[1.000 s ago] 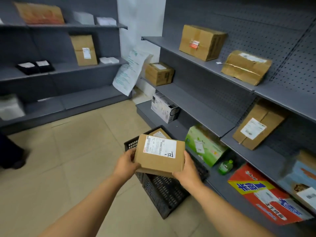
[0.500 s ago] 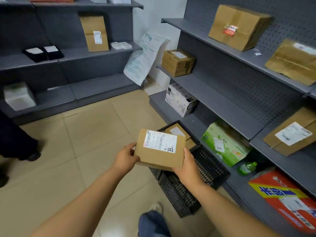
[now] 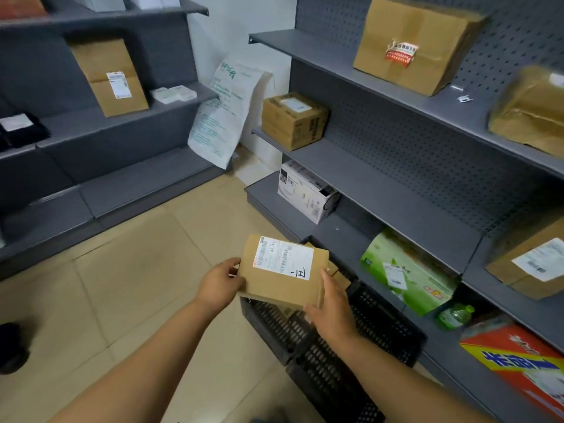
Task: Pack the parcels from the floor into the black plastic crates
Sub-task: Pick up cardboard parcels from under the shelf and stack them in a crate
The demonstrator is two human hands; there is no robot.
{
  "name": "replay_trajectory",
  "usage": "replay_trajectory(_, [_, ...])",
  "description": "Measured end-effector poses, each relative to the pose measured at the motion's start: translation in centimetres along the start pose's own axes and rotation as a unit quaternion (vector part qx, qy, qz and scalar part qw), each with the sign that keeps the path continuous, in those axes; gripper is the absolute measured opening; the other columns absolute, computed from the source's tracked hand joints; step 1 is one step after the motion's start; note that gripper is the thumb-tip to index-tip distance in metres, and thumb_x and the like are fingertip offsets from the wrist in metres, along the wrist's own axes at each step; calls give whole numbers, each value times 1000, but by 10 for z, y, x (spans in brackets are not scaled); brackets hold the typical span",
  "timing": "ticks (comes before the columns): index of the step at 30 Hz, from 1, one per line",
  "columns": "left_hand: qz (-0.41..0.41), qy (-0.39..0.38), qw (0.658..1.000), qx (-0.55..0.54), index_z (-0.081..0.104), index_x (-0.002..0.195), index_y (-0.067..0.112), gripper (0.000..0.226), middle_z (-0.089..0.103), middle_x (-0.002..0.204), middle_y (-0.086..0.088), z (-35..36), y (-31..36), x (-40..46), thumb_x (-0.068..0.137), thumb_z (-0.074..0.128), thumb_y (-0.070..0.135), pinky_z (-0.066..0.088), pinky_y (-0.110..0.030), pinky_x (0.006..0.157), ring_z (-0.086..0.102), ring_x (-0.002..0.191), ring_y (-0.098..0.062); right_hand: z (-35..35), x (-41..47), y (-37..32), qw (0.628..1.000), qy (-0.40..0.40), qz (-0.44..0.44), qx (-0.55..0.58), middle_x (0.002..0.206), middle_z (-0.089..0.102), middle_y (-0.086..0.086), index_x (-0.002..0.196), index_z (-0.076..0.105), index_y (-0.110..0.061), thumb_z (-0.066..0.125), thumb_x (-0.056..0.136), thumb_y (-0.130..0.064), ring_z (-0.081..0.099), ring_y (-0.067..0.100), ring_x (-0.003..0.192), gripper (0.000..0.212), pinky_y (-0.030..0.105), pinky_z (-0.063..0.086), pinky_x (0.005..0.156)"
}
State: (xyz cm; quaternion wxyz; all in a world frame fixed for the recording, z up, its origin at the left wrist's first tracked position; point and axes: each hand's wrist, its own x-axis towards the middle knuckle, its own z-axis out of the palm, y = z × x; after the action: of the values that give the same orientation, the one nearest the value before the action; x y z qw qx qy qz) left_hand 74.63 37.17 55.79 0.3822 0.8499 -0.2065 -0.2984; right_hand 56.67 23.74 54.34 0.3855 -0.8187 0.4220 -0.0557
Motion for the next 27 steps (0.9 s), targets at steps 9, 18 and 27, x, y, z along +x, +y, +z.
replay_trajectory(9, [29,-60,997,32,63,106,6,48,66,99,-14,-15,42,111,65,46,27,47,-41,83,60,95,-31,-10,88,-34,998,40,39,-3,144,39,5,149,19,-17,64,80,-5,34,22,134,84,27,31,107])
replay_trajectory(18, [80,-177,977,92,30,145,11,57,55,131,-11,-21,57,237,92,53,15,43,-32,95,54,116,-27,25,167,-57,987,109,109,41,133,49,1,141,34,-21,72,79,-18,47,20,122,73,26,36,105])
replay_trajectory(27, [158,-285,935,143,50,121,26,33,59,113,10,4,29,325,91,58,15,40,-18,84,56,98,-7,100,225,-32,956,105,270,48,148,31,10,149,19,-13,63,85,-17,33,25,134,78,26,24,110])
